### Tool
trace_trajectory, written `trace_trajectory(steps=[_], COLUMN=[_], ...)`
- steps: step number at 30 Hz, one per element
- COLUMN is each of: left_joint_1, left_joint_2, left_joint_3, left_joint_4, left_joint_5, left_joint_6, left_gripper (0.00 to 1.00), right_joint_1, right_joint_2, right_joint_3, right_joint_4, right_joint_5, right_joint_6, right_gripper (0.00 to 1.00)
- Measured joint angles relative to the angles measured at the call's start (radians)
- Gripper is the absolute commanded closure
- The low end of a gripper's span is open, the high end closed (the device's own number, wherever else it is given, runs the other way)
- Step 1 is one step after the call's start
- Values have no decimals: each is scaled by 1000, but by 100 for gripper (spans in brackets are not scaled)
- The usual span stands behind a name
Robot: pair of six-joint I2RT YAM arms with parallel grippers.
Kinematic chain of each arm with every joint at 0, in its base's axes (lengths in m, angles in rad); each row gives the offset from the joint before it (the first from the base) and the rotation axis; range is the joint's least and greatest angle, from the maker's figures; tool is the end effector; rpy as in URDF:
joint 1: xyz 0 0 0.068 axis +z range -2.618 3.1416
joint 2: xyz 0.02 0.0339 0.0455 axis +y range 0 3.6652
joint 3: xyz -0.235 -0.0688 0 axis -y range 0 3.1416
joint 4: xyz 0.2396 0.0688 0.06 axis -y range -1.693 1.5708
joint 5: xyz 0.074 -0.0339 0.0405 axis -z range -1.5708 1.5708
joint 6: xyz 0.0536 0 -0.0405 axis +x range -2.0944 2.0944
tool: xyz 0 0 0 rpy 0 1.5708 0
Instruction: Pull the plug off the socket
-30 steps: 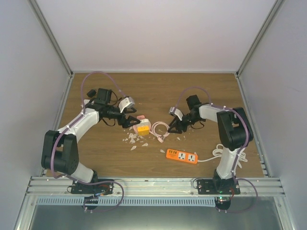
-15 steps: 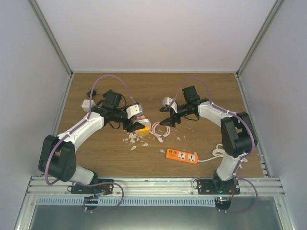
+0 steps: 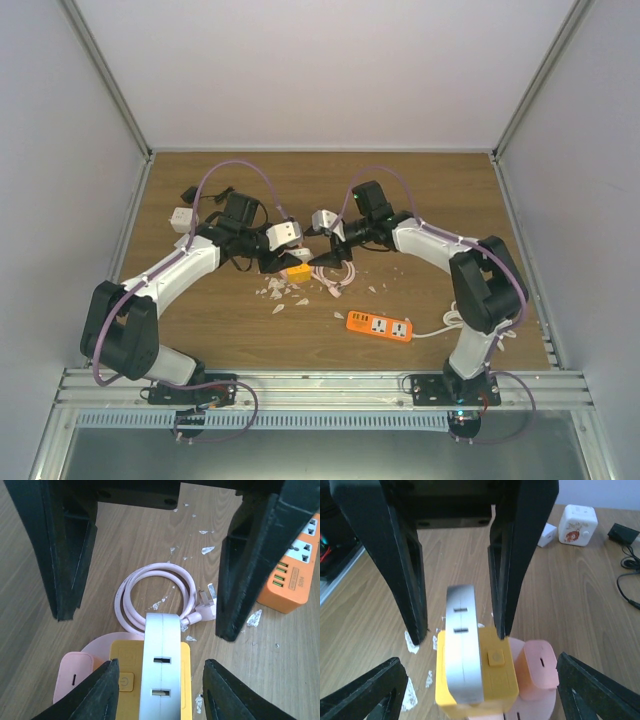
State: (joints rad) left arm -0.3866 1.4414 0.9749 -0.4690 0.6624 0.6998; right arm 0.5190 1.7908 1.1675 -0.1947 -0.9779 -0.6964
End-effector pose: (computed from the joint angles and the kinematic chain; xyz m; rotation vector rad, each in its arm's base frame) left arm 0.2651 -0.1435 0.1988 1.4349 1.8651 -0.6743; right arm 0.3009 0.2231 0.1758 -1.5724 1.4821 1.0466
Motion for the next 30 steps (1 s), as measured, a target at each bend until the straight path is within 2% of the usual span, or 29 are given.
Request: trace_trajectory(steps=[12, 18, 30], left_joint_1=[0, 0, 0], left_joint_2=[0, 0, 0], left_joint_3=[-11, -11, -19], left_joint_4=[13, 28, 40], left_joint_5=[-14, -14, -9], left_joint_6=[-19, -34, -43], left_gripper=[65, 72, 70], right_joint_1=[59, 70, 71], right_joint_2=[31, 61, 113], right_joint_3=[-12, -47, -64], right_joint_4=[141, 189, 272], right_joint_5=[-17, -18, -15], right_joint_6=[77, 96, 142], right_gripper=[25, 31, 45])
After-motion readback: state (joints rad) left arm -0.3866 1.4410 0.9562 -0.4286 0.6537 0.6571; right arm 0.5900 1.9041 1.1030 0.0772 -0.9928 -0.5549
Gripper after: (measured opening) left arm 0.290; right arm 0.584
